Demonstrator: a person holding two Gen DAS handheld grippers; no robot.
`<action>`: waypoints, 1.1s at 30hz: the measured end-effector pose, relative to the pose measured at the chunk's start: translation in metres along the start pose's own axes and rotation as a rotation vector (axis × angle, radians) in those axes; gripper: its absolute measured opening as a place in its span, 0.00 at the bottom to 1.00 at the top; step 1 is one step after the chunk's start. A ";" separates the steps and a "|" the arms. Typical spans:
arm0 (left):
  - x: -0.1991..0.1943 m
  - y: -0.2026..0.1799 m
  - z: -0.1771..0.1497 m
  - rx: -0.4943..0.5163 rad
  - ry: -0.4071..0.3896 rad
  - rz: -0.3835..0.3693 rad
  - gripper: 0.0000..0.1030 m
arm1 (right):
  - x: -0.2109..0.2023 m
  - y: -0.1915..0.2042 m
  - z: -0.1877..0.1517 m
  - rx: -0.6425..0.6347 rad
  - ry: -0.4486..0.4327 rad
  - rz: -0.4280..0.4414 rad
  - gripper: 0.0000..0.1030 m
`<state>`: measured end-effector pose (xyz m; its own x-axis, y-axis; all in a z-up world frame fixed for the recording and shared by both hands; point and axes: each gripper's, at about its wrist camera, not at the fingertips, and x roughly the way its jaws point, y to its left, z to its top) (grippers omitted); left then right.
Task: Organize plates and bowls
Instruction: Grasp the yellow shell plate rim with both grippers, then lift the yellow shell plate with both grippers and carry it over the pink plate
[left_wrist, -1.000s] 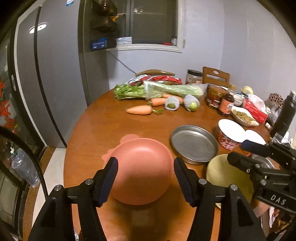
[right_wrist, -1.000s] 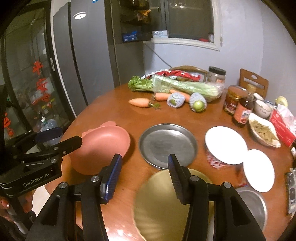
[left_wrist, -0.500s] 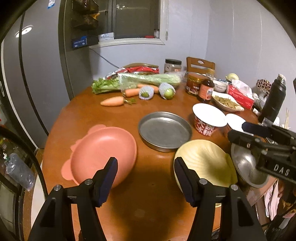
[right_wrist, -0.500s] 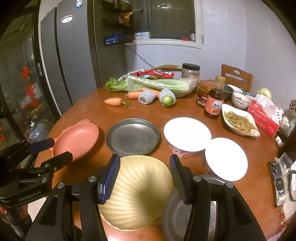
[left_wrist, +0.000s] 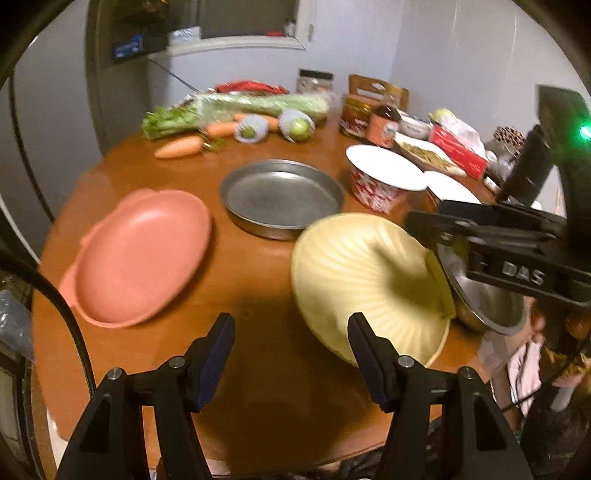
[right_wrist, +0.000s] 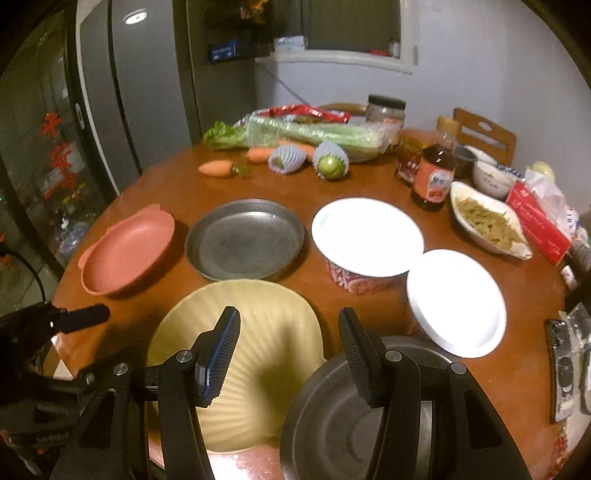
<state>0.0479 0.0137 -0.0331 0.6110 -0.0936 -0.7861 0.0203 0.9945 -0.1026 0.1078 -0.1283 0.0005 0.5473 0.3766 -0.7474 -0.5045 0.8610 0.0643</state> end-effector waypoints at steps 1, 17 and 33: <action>0.002 -0.002 -0.001 0.001 0.005 0.000 0.61 | 0.005 -0.002 0.000 -0.003 0.014 0.003 0.56; 0.029 -0.022 -0.008 -0.072 0.095 -0.021 0.61 | 0.046 -0.013 0.005 -0.064 0.074 0.005 0.55; 0.035 -0.034 -0.002 -0.059 0.067 0.010 0.54 | 0.073 0.009 0.008 -0.178 0.173 -0.027 0.28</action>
<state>0.0666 -0.0239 -0.0585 0.5564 -0.0885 -0.8262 -0.0337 0.9911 -0.1289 0.1491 -0.0906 -0.0485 0.4475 0.2772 -0.8502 -0.6096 0.7901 -0.0633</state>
